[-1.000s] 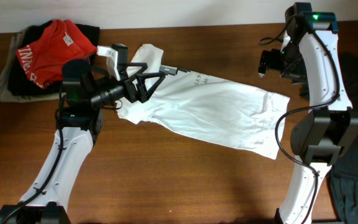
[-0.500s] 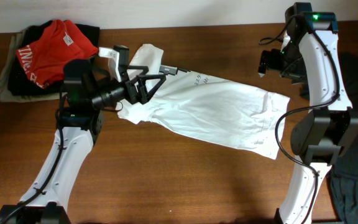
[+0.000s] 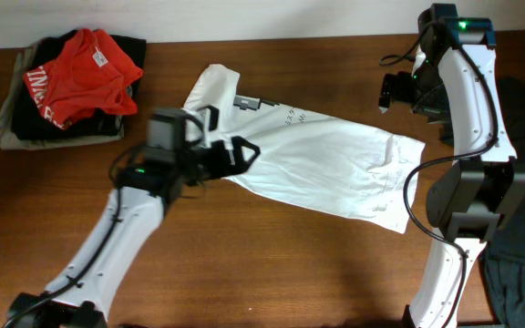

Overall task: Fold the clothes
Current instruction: 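Reach the left gripper to the white T-shirt's left shoulder, then grasp the T-shirt's left side with the left gripper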

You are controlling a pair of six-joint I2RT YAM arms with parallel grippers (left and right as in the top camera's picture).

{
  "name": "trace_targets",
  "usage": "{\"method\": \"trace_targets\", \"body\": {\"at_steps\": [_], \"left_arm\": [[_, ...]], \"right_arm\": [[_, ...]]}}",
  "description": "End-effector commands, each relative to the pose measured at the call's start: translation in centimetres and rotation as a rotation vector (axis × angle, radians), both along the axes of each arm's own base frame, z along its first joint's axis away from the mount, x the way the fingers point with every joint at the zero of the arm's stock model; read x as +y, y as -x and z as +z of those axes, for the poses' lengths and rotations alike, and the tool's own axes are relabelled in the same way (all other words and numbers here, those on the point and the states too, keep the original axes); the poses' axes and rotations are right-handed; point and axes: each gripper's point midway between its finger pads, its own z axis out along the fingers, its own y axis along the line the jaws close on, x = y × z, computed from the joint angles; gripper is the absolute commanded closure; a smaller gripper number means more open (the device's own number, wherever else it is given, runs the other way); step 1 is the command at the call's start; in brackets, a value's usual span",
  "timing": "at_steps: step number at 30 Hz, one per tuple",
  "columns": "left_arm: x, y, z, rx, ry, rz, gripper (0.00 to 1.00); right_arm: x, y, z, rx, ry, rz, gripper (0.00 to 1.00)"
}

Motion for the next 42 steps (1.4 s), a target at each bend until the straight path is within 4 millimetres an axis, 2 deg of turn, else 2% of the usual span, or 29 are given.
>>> {"method": "trace_targets", "body": {"at_steps": [1, 4, 8, 10, 12, 19, 22, 29, 37, 42], "left_arm": [[3.5, -1.6, -2.2, 0.073, -0.148, 0.416, 0.01], [2.5, -1.3, -3.5, 0.156, -0.101, 0.489, 0.01], [2.1, -1.5, -7.2, 0.259, -0.106, 0.538, 0.01], [1.4, -2.1, -8.5, 0.272, -0.088, 0.524, 0.01], [0.8, -2.7, -8.9, 0.266, -0.066, 0.511, 0.01], [-0.5, -5.1, -8.5, 0.188, 0.012, 0.502, 0.02], [-0.5, -5.2, -8.8, 0.204, 0.024, 0.522, 0.02], [-0.5, -4.8, -11.1, 0.252, -0.005, 0.518, 0.02], [-0.4, -5.7, -10.6, 0.21, 0.006, 0.531, 0.02], [0.5, -6.2, -11.0, 0.183, -0.031, 0.576, 0.02]], "right_arm": [[-0.2, 0.1, 0.2, 0.0, 0.012, -0.001, 0.01], [-0.2, 0.1, 0.2, 0.0, 0.012, -0.001, 0.02], [-0.2, 0.1, 0.2, 0.0, 0.012, -0.001, 0.01], [-0.2, 0.1, 0.2, 0.0, 0.012, -0.001, 0.01], [-0.2, 0.1, 0.2, 0.0, 0.012, -0.001, 0.01], [-0.2, 0.1, 0.2, 0.0, 0.012, -0.001, 0.01], [-0.2, 0.1, 0.2, 0.0, 0.012, -0.001, 0.01], [-0.2, 0.1, 0.2, 0.0, 0.012, -0.001, 0.01], [-0.2, 0.1, 0.2, 0.0, 0.012, -0.001, 0.01], [-0.2, 0.1, 0.2, 0.0, 0.012, -0.001, 0.01]]}}
